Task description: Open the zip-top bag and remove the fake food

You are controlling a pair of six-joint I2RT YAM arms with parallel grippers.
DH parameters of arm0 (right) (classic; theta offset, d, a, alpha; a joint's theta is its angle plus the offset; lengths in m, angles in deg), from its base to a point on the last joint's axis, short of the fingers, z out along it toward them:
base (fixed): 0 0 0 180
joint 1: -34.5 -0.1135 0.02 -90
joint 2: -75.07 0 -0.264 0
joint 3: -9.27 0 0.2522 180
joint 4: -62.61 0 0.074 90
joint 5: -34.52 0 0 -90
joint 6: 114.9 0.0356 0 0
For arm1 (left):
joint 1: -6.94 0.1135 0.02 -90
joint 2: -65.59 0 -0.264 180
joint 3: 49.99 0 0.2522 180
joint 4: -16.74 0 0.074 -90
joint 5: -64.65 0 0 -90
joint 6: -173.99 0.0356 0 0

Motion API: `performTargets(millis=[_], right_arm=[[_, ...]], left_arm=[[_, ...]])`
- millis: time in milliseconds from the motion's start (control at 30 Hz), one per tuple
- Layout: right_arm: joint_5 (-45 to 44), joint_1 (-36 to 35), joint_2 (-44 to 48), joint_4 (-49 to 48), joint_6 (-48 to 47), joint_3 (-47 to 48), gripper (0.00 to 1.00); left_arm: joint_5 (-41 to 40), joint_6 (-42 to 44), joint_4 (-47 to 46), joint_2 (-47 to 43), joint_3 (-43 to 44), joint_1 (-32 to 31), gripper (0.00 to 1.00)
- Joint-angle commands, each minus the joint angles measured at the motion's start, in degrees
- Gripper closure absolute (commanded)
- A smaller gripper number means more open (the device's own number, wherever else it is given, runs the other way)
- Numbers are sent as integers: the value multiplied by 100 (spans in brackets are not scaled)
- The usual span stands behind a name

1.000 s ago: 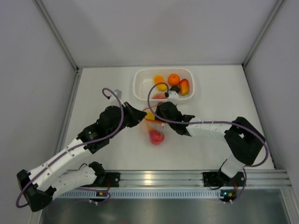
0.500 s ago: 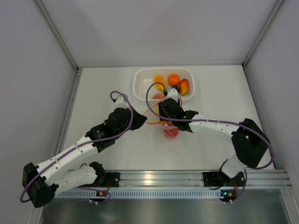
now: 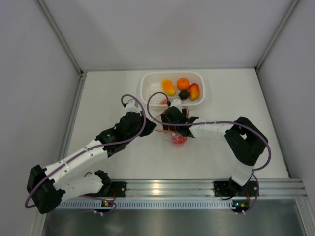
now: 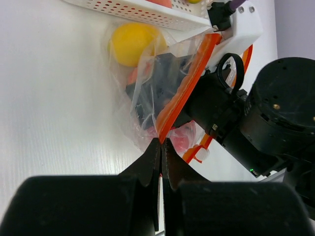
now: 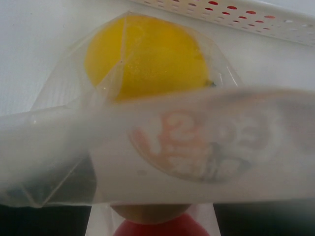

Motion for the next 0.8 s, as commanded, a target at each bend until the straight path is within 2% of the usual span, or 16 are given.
performTargets(millis=[0, 167, 400, 600, 767], right_arm=[[-40, 195, -269, -149, -60, 250, 18], [-22, 195, 125, -290, -87, 48, 37], [109, -77, 969, -26, -200, -32, 39], [645, -428, 1655, 0, -499, -102, 42], [970, -762, 2015, 299, -895, 214, 45]], left_arm=[[-74, 106, -204, 4, 260, 12, 100], [-205, 176, -196, -31, 286, 12, 100], [-294, 334, -178, 135, 541, 12, 100], [-198, 905, -81, 206, 945, 21, 100], [-153, 1301, 331, 285, 1394, 21, 100]])
